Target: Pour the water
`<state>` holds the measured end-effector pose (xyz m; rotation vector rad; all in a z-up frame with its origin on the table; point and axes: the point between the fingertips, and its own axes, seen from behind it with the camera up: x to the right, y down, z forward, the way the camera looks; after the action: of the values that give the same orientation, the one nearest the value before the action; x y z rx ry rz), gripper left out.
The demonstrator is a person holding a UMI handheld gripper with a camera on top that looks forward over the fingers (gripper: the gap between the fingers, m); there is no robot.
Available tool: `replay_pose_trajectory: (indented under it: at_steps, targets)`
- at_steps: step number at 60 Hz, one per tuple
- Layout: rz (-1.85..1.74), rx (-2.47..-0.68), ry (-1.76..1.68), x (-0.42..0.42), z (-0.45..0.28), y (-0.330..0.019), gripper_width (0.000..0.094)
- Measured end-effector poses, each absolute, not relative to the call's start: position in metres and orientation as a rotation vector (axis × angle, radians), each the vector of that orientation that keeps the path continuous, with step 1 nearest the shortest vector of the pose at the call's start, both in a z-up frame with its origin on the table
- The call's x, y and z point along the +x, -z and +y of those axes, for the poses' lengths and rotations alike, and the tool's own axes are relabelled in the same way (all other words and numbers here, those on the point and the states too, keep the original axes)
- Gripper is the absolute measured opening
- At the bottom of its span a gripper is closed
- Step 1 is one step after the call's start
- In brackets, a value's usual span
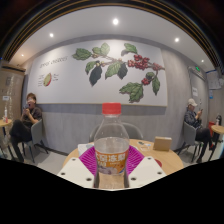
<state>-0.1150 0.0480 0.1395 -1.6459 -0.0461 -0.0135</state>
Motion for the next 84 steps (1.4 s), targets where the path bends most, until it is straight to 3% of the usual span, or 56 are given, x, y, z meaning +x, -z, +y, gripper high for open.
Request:
replay_pose_trajectory:
  at_steps: [8,22,23,34,46,64,69,70,76,84]
  targets:
    - [0.066,-1.632,-0.124,-0.128,0.056,-0.142,0.0328]
    - [0.644,-1.53,-0.964,-0.175,0.111,-0.149,0.0335]
    - [0.669,-1.502,-1.022,-0.17,0.128,-0.138,0.0333]
    - [1.115,-1.198,-1.528,-0.188,0.129,-0.184,0.0361]
    - [1.382,-1.034,-1.81,-0.171,0.113,-0.176,0.039]
    - [1.406,-1.044,-1.799,-0.189,0.132,-0.186,0.0391]
    - [1.273,-1.163,-1.762,-0.198,0.127,-0.199,0.0391]
    - [1.188,-1.2,-1.774,-0.186,0.126,-0.188,0.039]
    - [0.715,-1.296,-1.521,-0.169,0.105,-0.259,0.039]
    - [0.314,-1.269,-0.744,-0.056,0.107,-0.315,0.0392]
